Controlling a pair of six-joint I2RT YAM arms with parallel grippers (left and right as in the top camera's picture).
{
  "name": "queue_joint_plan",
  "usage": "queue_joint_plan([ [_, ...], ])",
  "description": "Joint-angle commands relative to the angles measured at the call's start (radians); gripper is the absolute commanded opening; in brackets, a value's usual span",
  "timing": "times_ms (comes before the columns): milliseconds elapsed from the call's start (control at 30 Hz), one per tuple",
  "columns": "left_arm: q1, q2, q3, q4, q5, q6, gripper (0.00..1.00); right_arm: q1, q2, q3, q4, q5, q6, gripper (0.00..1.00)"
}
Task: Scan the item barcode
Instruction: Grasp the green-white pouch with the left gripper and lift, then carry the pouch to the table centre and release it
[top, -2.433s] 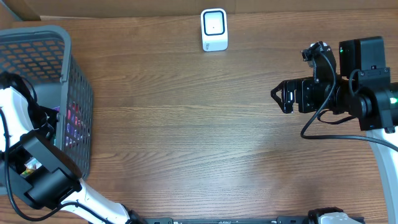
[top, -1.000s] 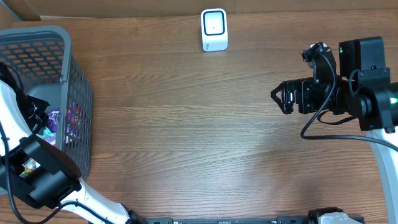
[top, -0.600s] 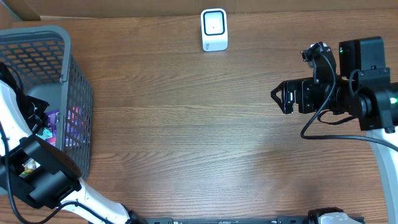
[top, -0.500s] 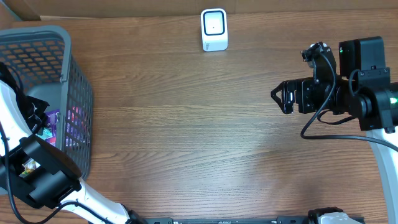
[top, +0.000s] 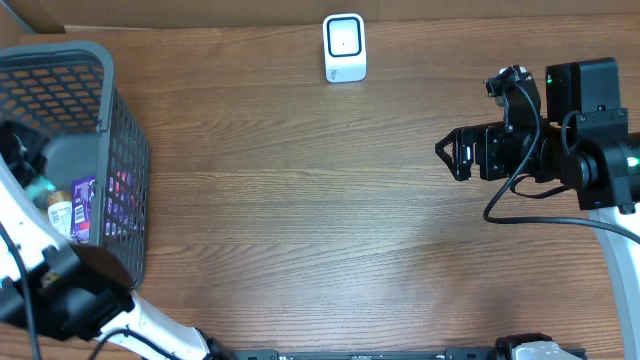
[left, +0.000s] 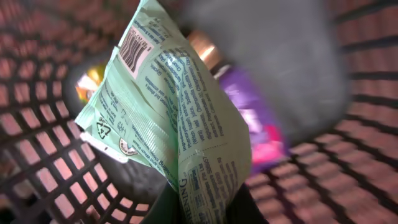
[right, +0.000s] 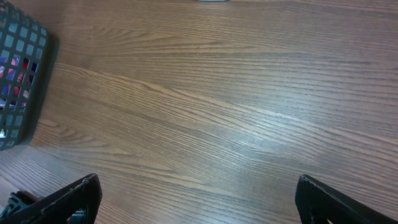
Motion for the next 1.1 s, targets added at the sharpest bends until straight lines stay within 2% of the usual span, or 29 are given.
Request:
queue_joint_plan([
  [0,-0.074,-0.142,0.128,-0.011,0.104,0.133,0.04,0.006,-0.004,0.020,0.006,-0.007,0.000,1.00],
  [100,-0.181,-0.215,0.144,0.003,0.157,0.200,0.04,0.006,-0.004,0.020,0.005,-0.007,0.000,1.00],
  [233,-0.409,-0.252,0.143,-0.018,0.156,0.255,0.04,0.006,-0.004,0.020,0.006,-0.007,0.000,1.00],
  [333,-0.643,-0.232,0.099,-0.026,0.150,0.255,0.04,0.006,-0.004,0.020,0.005,-0.007,0.001,1.00],
  [533,-0.943,-0.126,-0.075,0.023,0.126,0.251,0.04,0.006,-0.004,0.020,-0.006,-0.007,0.004,1.00],
  [667,-1.083,0.008,-0.232,0.124,0.113,0.255,0.04,0.006,-0.004,0.020,-0.007,-0.006,0.004,1.00],
  [767,-1.137,0.097,-0.285,0.179,0.113,0.279,0.04,0.006,-0.004,0.020,-0.009,-0.006,0.003,1.00],
  [1067,-1.236,0.264,-0.296,0.205,0.158,0.373,0.05,0.006,-0.004,0.020,-0.005,-0.006,0.003,1.00],
])
